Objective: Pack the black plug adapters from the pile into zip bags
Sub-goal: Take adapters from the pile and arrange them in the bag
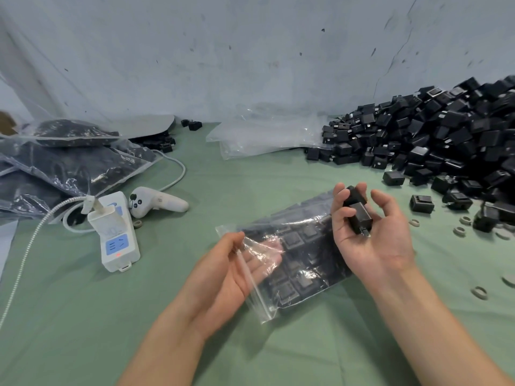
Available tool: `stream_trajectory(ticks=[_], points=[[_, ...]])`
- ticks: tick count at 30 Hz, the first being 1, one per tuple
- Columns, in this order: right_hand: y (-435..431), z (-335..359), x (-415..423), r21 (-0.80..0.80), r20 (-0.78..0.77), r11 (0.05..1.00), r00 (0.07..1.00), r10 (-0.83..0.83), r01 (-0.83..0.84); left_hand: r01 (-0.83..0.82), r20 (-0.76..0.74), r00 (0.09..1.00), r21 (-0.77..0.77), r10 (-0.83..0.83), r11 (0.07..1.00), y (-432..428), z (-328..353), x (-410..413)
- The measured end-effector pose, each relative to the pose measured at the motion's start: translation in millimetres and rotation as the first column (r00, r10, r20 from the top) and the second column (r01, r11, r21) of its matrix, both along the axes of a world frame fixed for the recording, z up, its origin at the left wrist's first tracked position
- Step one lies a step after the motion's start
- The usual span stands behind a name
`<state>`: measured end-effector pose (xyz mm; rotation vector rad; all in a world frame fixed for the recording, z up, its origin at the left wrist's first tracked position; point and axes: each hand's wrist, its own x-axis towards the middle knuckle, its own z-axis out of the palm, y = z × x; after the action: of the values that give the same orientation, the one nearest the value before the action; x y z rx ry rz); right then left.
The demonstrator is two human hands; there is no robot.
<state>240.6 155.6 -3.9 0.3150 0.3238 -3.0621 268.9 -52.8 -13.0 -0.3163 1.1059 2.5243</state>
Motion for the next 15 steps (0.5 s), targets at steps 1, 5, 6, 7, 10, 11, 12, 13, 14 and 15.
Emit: stream_trajectory(ticks=[1, 5, 6, 7, 10, 11, 12, 13, 14, 15], points=[[0, 0, 0, 0.008, 0.0, 1.0, 1.0, 0.003, -0.003, 0.005, 0.004, 1.0, 0.019, -0.005, 1.0, -2, 0, 0], [1, -1, -4, 0.069, -0.016, 0.997, 1.0, 0.023, -0.022, -0.126, -0.003, 0.992, -0.046, 0.126, 0.991, -9, -4, -3], [0, 0, -4, 0.127, -0.038, 0.991, 0.999, 0.036, -0.031, -0.211, -0.046, 0.977, -0.171, 0.206, 0.962, -11, -6, -4], [-2, 0, -4, 0.219, -0.066, 0.975, 0.997, 0.048, -0.033, -0.315, -0.127, 0.949, -0.333, 0.289, 0.889, -14, -8, -5], [-10, 4, -1, 0.619, -0.16, 0.785, 0.983, 0.095, 0.025, -0.594, -0.473, 0.804, -0.628, 0.36, 0.503, -19, -9, -5], [-14, 6, 2, 0.724, -0.199, 0.686, 0.974, 0.11, 0.07, -0.651, -0.569, 0.756, -0.604, 0.323, 0.46, -17, -7, -3], [-18, 9, 4, 0.798, -0.244, 0.59, 0.961, 0.13, 0.123, -0.675, -0.636, 0.721, -0.559, 0.273, 0.481, -14, -3, 1], [-23, 10, 8, 0.851, -0.286, 0.495, 0.945, 0.155, 0.177, -0.661, -0.671, 0.708, -0.517, 0.222, 0.545, -9, 0, 5], [-27, 11, 11, 0.889, -0.321, 0.398, 0.929, 0.183, 0.228, -0.611, -0.679, 0.715, -0.492, 0.167, 0.62, -3, 4, 8], [-31, 10, 15, 0.912, -0.351, 0.3, 0.912, 0.213, 0.281, -0.546, -0.672, 0.733, -0.485, 0.109, 0.683, 3, 6, 12]])
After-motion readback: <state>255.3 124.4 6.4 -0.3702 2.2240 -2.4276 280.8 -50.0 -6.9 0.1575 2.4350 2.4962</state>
